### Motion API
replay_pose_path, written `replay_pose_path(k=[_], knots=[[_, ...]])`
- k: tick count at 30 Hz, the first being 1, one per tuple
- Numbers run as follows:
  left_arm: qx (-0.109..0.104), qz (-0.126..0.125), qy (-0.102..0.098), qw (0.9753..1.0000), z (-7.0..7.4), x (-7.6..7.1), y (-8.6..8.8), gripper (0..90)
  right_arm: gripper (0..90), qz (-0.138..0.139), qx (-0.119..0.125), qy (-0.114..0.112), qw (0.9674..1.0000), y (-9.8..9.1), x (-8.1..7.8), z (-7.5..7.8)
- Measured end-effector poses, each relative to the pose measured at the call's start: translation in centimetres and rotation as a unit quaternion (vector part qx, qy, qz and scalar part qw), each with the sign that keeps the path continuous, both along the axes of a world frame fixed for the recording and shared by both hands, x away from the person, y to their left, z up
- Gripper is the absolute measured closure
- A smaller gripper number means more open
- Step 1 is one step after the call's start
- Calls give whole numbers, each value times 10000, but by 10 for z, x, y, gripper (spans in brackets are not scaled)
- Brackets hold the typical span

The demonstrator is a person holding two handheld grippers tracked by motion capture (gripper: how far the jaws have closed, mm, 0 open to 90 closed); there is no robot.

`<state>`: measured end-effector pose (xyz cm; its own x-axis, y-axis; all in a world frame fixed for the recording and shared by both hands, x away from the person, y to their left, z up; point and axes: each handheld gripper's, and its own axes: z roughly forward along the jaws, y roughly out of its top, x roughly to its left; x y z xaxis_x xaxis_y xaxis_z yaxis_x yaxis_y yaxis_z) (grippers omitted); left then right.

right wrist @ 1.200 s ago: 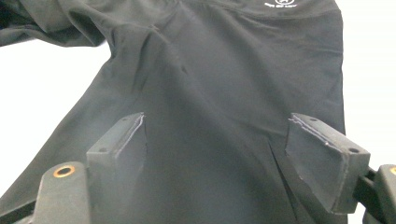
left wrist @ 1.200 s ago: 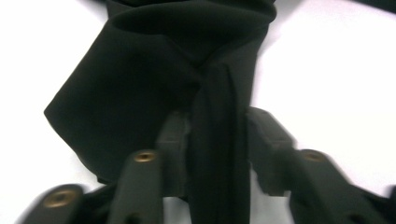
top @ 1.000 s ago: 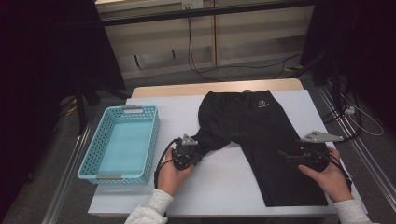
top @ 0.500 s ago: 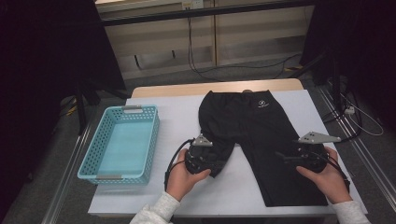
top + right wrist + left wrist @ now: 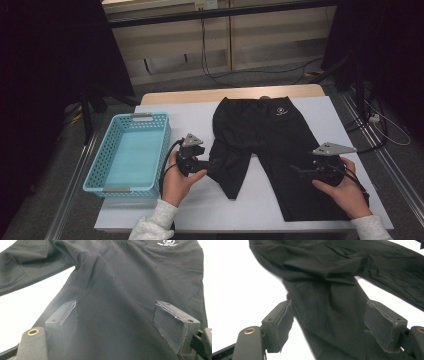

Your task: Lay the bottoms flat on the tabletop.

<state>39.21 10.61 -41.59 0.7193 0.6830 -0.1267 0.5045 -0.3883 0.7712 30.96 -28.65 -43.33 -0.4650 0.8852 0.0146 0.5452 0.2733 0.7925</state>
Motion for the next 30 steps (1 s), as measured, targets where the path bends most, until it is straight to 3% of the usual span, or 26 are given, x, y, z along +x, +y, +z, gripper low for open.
replay_pose_path(k=[7,16,25,30], knots=[[217,26,96,9997,-8,4,2,221,196,27,-40,13,10000,2,1,-1],[223,39,122,9997,-8,4,3,200,194,167,-50,-7,9998,11,3,0],[257,137,73,9995,-7,4,11,167,185,363,-22,-67,9993,32,10,2],[136,225,119,9996,-7,2,17,156,178,419,41,-42,9991,38,13,2]])
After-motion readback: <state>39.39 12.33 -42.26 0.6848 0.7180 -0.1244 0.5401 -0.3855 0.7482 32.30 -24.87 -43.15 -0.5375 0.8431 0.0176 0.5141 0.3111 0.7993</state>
